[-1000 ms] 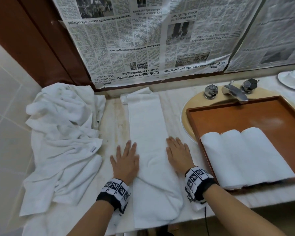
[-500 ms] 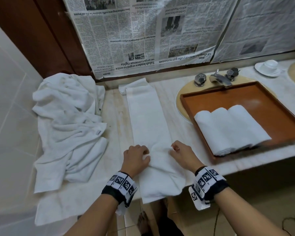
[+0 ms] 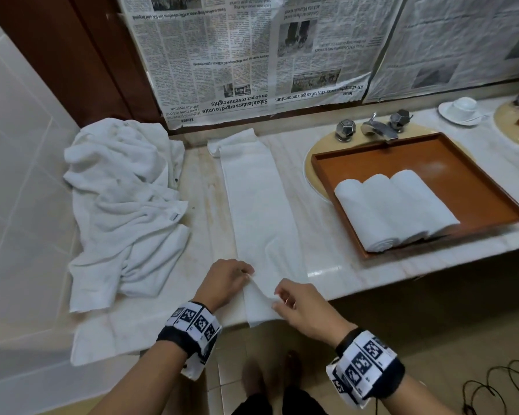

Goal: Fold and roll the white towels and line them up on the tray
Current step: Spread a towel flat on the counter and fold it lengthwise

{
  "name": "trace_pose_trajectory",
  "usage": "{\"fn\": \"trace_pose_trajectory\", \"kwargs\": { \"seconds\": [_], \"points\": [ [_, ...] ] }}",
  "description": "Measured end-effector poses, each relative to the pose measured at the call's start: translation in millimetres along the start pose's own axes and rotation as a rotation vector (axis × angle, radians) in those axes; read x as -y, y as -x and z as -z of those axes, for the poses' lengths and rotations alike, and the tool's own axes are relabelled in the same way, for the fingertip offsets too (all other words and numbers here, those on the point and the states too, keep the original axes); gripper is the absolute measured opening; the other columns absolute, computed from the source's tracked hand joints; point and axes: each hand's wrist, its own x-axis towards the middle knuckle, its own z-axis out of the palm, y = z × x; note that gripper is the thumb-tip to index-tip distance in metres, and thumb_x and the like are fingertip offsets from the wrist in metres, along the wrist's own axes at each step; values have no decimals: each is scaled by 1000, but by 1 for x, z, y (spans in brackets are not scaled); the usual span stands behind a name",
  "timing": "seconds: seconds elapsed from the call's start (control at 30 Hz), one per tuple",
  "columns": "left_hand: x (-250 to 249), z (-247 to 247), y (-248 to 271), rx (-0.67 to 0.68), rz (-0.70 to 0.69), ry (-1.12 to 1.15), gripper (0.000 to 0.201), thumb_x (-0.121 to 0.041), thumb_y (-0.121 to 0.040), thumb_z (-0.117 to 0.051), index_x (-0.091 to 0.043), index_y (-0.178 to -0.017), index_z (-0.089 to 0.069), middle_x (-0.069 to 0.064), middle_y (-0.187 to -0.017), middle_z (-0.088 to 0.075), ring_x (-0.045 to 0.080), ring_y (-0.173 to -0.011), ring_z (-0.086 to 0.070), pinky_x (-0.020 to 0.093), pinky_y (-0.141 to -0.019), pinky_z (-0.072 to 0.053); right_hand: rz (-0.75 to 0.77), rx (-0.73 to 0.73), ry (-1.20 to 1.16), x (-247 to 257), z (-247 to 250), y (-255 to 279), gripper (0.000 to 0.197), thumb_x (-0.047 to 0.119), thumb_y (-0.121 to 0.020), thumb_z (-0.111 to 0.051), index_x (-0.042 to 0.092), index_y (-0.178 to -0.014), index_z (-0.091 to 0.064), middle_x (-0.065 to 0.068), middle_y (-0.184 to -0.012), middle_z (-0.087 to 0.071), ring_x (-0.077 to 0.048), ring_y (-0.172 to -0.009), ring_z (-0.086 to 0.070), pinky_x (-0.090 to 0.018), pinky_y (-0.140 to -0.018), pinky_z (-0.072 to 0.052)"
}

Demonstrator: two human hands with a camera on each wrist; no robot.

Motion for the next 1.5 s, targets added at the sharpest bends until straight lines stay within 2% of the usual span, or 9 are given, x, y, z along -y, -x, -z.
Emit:
{"fn": "trace_pose_trajectory", "kwargs": {
  "seconds": [0.27, 0.47, 0.67, 0.77, 0.87, 1.0, 1.1, 1.27, 1.5],
  "points": [
    [0, -10, 21, -49, 67, 65, 25, -18, -95, -63, -18, -119, -71, -4, -117, -69, 8, -105, -61, 20, -97, -44, -48, 234, -67, -9, -20, 6, 15, 33, -94, -62, 25, -106, -64, 9, -100, -63, -6, -90, -60, -14, -75, -47],
    [0, -24, 21, -106, 49, -40, 48, -48, -90, -50, -22, -129, -61, -3, -135, -57, 18, -120, -53, 41, -104, -43, 96, -207, 49, -23, 0, -26, 23, 28, -100, -52, 20, -121, -60, 8, -114, -61, -6, -103, -55, -17, -92, -40],
    [-21, -49, 18, -15, 157, -326, 70, -63, -90, -14, -39, -154, -27, -14, -164, -18, 22, -149, -21, 48, -112, -29, 121, -93, 436, -48, -16, -66, 58, 42, -104, -23, 19, -157, -24, 2, -164, -20, -18, -151, -16, -41, -123, -18],
    [-21, -57, 22, -19, 174, -389, 58, -55, -97, -26, -34, -148, -46, -10, -157, -40, 28, -137, -47, 49, -94, -49, 98, -34, 551, -65, -22, -68, 77, 59, -94, 11, 23, -160, -4, 7, -165, 5, -15, -153, 4, -45, -124, -6],
    [-16, -63, 26, -33, 197, -391, 56, -51, -100, -28, -30, -147, -48, -8, -155, -43, 31, -136, -49, 48, -94, -51, 22, -72, 558, -81, -17, -68, 83, 63, -86, 23, 24, -158, 8, 12, -161, 19, -12, -151, 15, -43, -123, 6],
    [-21, -66, 26, -21, 258, -407, 68, -59, -95, -5, -37, -157, -22, -16, -165, -12, 27, -153, -17, 56, -114, -26, -67, -218, 409, -74, -6, -70, 84, 54, -87, 12, 20, -159, -14, 6, -166, -4, -15, -153, -3, -42, -122, 1],
    [-32, -69, 16, -54, 268, -353, 72, -59, -90, 7, -41, -158, -7, -20, -165, 6, 18, -154, 8, 53, -120, -5, 61, -212, 405, -64, -10, -74, 77, 49, -92, 5, 20, -157, -23, 4, -165, -17, -13, -153, -8, -37, -121, 2],
    [-31, -77, 3, -55, 267, -360, 54, -52, -105, -10, -45, -157, 2, -21, -163, 14, 19, -154, 12, 52, -121, 0, 81, -97, 513, -80, -18, -81, 69, 53, -94, 5, 31, -159, -6, 15, -165, 4, -9, -152, 6, -39, -120, 9],
    [-17, -76, 12, -43, 283, -401, 67, -62, -91, 10, -44, -156, 10, -23, -161, 20, 19, -153, 13, 50, -122, 2, -33, -84, 527, -104, 10, -77, 72, 57, -88, 18, 37, -156, 10, 23, -160, 19, -10, -150, 18, -43, -121, 12]
  ]
}}
